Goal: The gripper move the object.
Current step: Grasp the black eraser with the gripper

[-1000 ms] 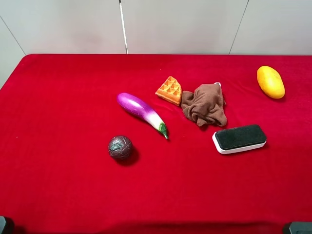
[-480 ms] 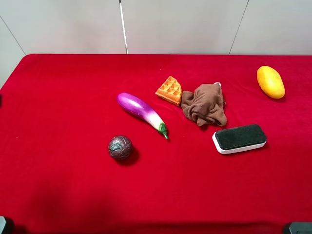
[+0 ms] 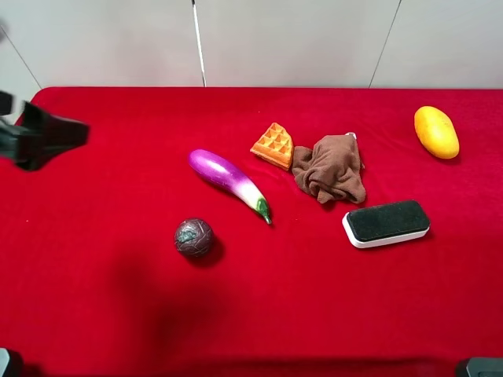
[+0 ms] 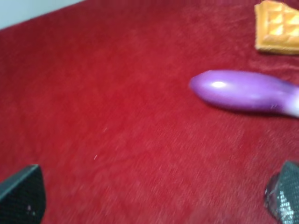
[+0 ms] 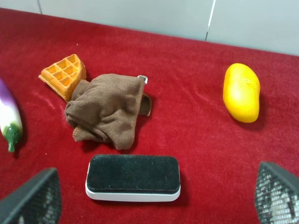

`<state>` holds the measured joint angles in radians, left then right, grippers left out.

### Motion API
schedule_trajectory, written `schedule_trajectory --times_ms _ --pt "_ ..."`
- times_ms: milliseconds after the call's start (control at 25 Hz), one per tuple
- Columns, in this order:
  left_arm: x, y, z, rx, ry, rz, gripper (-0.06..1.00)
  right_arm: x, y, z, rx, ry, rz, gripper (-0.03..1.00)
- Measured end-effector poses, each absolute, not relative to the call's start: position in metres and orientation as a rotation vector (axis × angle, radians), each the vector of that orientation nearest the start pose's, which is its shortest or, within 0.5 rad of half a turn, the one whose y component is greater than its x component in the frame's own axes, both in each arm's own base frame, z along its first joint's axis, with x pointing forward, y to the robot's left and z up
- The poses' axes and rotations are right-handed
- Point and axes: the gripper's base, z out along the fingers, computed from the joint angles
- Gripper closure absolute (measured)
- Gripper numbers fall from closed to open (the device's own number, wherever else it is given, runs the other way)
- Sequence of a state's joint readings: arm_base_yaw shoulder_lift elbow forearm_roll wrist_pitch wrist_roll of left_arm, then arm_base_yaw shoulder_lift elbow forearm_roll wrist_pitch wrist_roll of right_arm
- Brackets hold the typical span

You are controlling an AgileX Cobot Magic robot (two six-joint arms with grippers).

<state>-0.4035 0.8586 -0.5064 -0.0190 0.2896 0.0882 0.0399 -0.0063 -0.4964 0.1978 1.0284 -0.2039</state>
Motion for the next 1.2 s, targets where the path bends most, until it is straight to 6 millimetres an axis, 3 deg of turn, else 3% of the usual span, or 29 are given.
schedule_trajectory --times_ms 600,1200 --pt "0.189 -0.132 0.270 0.746 2.051 -0.297 -0.03 -0.006 0.015 0.280 -0.248 1.981 0.130 0.34" --pt "0.197 -0.213 0.263 0.998 2.029 -0.397 -0.03 -0.006 0.015 0.280 -0.248 1.981 0.130 0.34"
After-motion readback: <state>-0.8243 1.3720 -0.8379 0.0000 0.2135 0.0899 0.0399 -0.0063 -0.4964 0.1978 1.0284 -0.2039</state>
